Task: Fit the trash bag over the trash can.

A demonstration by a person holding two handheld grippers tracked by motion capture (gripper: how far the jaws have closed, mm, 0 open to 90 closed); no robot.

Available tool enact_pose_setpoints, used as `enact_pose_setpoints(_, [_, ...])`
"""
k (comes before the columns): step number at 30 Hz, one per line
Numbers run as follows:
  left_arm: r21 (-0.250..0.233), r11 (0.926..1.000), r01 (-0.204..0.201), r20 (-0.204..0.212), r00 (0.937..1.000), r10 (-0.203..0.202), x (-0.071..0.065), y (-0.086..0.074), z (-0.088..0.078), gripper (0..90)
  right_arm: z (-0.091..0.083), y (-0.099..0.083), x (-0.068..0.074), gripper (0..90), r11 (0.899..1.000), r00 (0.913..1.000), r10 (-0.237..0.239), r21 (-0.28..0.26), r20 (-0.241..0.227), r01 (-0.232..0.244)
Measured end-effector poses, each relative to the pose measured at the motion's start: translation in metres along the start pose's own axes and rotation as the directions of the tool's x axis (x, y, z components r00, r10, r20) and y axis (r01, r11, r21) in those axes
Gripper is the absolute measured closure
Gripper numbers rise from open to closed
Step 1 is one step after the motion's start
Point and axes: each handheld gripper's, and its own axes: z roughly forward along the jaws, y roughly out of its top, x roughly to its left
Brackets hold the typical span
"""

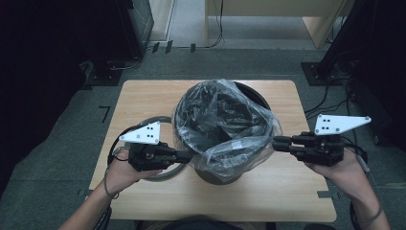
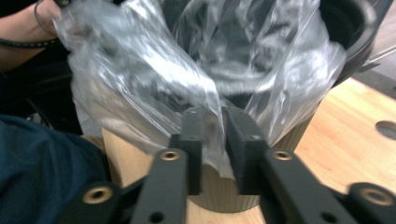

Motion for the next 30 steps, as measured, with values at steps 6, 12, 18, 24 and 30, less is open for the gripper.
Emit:
enact_pose_setpoints(6, [-0.002,0.9999,0.011,0.023,0.9997,-0.011,-0.007,0.003,0.0,67.6,-0.009,0.011,0.006,63.9,0.998,0.9999,-0.006,-0.064,0.015,0.007])
enact_pose_setpoints(12, [0.003,1.0,-0.002,0.014,0.9999,0.002,-0.01,0.004,0.004,76.8,0.005,0.015,0.01,65.3,0.998,0.9988,-0.046,-0.04,0.018,0.047])
enact_pose_setpoints(18, [0.02,0.9997,-0.011,0.024,0.9997,0.011,-0.011,0.004,0.009,89.8,0.007,0.014,0.013,90.0,0.997,0.9969,-0.079,0.01,0.002,0.079])
enact_pose_setpoints(24, [0.05,0.9986,-0.018,0.02,0.9997,0.017,-0.006,-0.004,0.015,90.0,0.01,0.003,0.008,90.0,0.995,0.9972,-0.072,0.07,-0.021,0.073])
enact_pose_setpoints(30, [0.038,0.9993,-0.008,0.024,0.9997,0.007,-0.003,-0.008,0.022,90.0,0.018,-0.003,0.006,90.0,0.992,0.9941,-0.101,0.078,-0.04,0.104])
